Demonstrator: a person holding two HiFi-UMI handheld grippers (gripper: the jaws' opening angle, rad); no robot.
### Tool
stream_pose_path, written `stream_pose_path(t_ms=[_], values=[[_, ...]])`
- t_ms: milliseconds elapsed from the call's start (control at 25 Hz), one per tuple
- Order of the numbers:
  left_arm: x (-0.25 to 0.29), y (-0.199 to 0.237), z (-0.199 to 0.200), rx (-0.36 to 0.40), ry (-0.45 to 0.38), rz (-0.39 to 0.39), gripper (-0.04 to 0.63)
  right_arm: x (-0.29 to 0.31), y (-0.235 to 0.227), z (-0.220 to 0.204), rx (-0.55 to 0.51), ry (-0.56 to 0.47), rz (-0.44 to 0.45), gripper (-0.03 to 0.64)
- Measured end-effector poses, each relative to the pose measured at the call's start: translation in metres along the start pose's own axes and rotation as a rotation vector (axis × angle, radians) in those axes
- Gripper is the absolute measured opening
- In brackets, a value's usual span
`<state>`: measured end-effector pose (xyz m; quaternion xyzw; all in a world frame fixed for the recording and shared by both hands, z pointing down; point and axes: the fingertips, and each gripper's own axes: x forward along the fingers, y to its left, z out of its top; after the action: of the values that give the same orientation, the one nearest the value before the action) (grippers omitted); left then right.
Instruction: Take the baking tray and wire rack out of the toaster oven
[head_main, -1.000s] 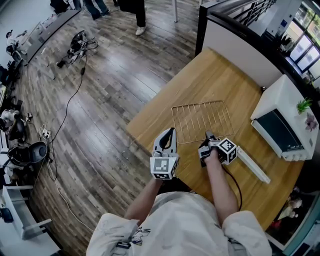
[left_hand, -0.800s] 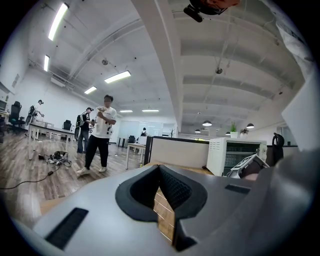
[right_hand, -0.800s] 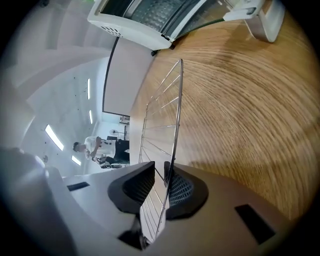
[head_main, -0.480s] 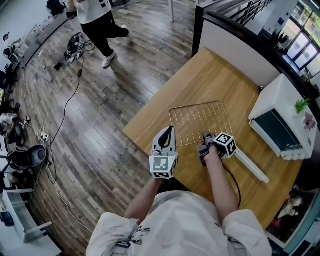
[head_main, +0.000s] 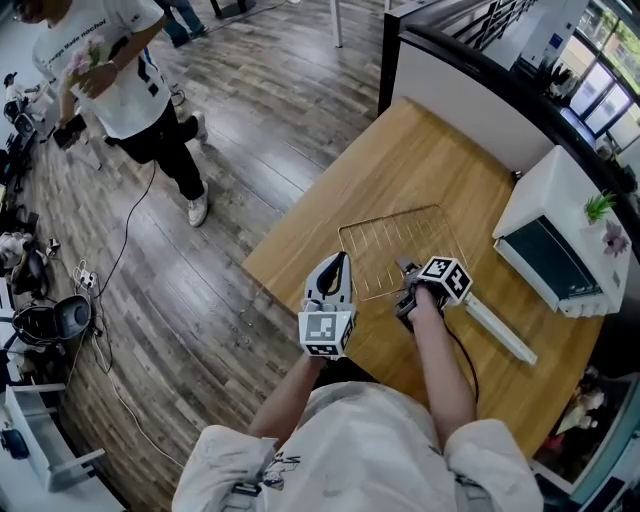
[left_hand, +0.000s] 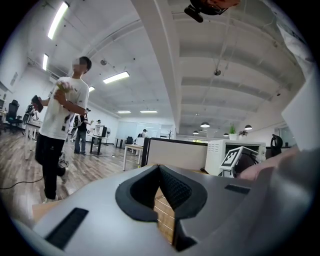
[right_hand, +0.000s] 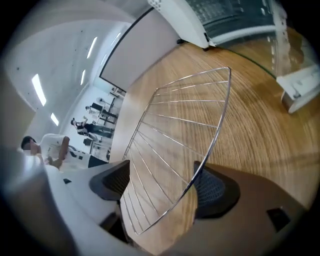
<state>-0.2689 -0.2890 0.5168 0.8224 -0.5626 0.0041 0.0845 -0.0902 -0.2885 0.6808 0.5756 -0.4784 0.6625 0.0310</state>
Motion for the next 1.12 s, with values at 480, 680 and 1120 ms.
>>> stream_pose_path(t_ms=[480,680,1120], values=[[-0.001,0.002,0.005,-0.003,-0.01,-0.004,0.015,-0.007,-0.01,-0.025,-0.397,0.062,-0.109,0.43],[0.0,-0.006,0.007,-0.003,-0.014,-0.024,0.015,-0.016,-0.017,-0.03,-0.508,0.05,-0.136,0.431],[0.001,-0.043,0.01,0.025,-0.007,-0.091,0.015,-0.054,-0.02,-0.021,-0.458,-0.022,-0.029,0.431]])
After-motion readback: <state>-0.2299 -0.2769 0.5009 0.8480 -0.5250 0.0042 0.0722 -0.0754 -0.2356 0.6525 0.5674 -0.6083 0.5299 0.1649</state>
